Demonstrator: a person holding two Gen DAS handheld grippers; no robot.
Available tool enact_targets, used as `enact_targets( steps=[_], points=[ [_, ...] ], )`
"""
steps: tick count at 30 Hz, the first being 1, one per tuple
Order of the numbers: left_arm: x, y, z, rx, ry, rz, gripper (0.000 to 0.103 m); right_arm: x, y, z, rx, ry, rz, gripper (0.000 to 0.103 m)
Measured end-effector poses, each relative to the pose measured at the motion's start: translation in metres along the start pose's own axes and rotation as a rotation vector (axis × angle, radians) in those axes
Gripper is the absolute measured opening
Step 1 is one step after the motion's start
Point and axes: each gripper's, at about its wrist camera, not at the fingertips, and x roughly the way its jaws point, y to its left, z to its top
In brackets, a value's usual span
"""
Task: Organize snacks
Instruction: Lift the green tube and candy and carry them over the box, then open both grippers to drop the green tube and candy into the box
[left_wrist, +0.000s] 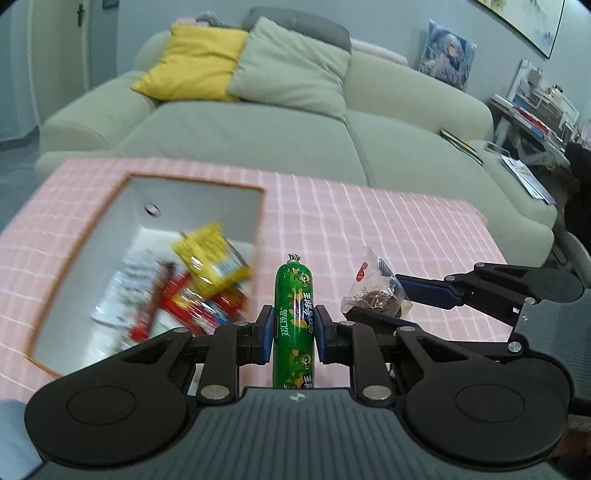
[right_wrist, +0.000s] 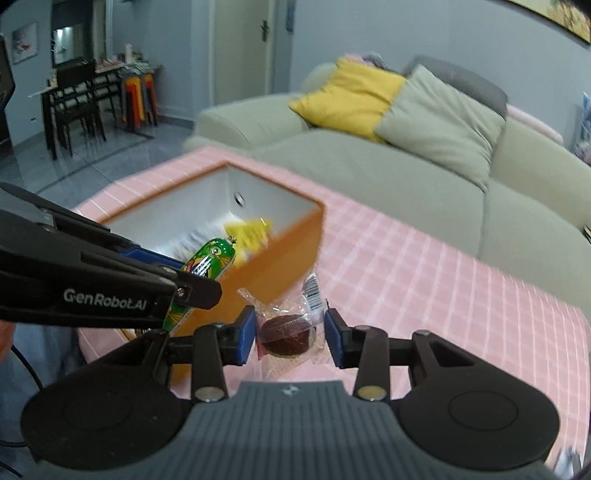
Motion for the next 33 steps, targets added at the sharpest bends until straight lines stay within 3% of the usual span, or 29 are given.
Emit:
enact_targets(
  steps=[9,21,33],
  points=[
    [0.005,0.060,0.040,0.054,0.013,0.085,0.024,0.034,0.048,0.055,-0.172,-0.043,0.100,0.037],
    [0.075,0.123,0.039,0.068,0.293,0.140,0.024,0.132,0.094,0.077,-0.397,0.160,0.204,0.037],
    [0.110,0.138,0.023,0.098,0.465,0.193,0.024,0.181,0.106,0.064,-0.473,0.300,0.264,0.039]
  ],
)
